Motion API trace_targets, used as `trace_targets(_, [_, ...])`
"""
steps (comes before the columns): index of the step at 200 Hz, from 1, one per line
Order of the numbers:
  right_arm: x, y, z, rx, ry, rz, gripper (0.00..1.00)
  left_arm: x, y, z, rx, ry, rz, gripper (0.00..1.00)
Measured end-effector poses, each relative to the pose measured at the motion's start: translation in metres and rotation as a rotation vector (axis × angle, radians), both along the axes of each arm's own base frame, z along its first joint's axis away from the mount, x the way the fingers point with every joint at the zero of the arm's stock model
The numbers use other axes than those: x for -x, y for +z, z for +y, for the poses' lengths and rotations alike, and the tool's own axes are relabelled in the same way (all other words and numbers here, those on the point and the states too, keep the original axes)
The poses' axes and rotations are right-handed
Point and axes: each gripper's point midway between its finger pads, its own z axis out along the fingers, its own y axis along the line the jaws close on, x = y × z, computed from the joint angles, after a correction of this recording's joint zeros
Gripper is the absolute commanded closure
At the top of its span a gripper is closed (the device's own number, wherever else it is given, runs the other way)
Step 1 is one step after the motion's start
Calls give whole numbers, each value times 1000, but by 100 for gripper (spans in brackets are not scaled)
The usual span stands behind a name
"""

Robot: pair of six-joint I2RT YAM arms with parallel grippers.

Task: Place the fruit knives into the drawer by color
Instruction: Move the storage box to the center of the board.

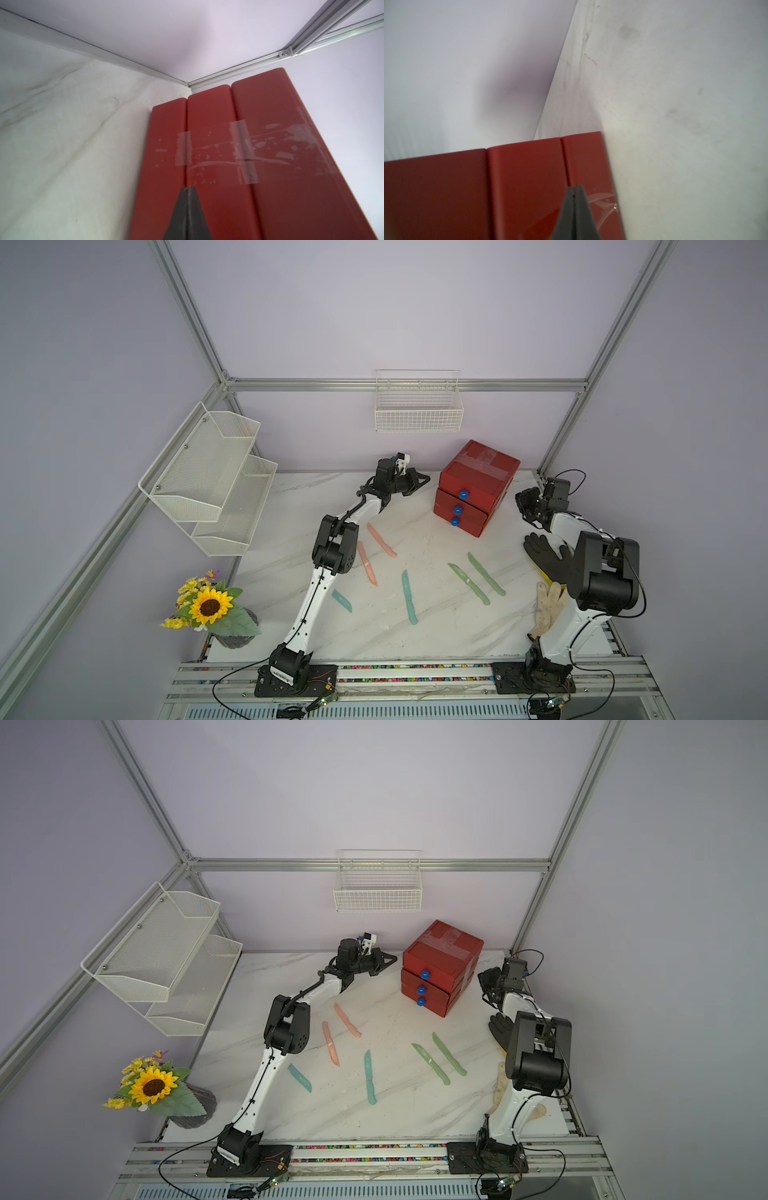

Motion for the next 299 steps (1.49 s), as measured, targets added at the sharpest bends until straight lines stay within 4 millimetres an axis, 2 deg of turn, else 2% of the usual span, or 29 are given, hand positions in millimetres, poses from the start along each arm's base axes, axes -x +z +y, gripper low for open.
trace_targets(43, [-22,13,25,-120,121,-138,100,10,22,-10,90,-69,-18,100])
trace_targets(65, [-30,19,39,-166,181,-185,100,17,24,-10,110,-93,-12,100])
trace_targets(92, [-38,28,68,-202,277,-228,100,30,21,-6,113,-107,21,100])
trace_targets(107, [-44,35,85,-212,331,-245,100,33,26,3,112,-107,34,100])
trace_targets(135, [-51,50,122,-206,422,-258,100,51,40,31,97,-78,73,100])
trace_targets(157, [-52,63,156,-215,504,-276,100,72,47,63,74,-43,98,100])
trace_targets(173, [-55,67,186,-224,569,-289,100,89,60,89,66,-14,89,100])
trace_targets(208, [-58,56,259,-269,722,-277,100,117,80,152,57,65,53,100])
trace_targets(235, [-58,40,317,-321,828,-249,100,138,81,197,32,140,43,100])
trace_targets(246, [-58,39,336,-340,858,-250,100,147,79,213,24,167,46,100])
trace_targets(270, [-54,40,372,-377,915,-246,100,165,78,234,1,203,48,100])
trace_targets(299, [-50,40,390,-401,941,-235,100,184,79,242,-27,209,44,100])
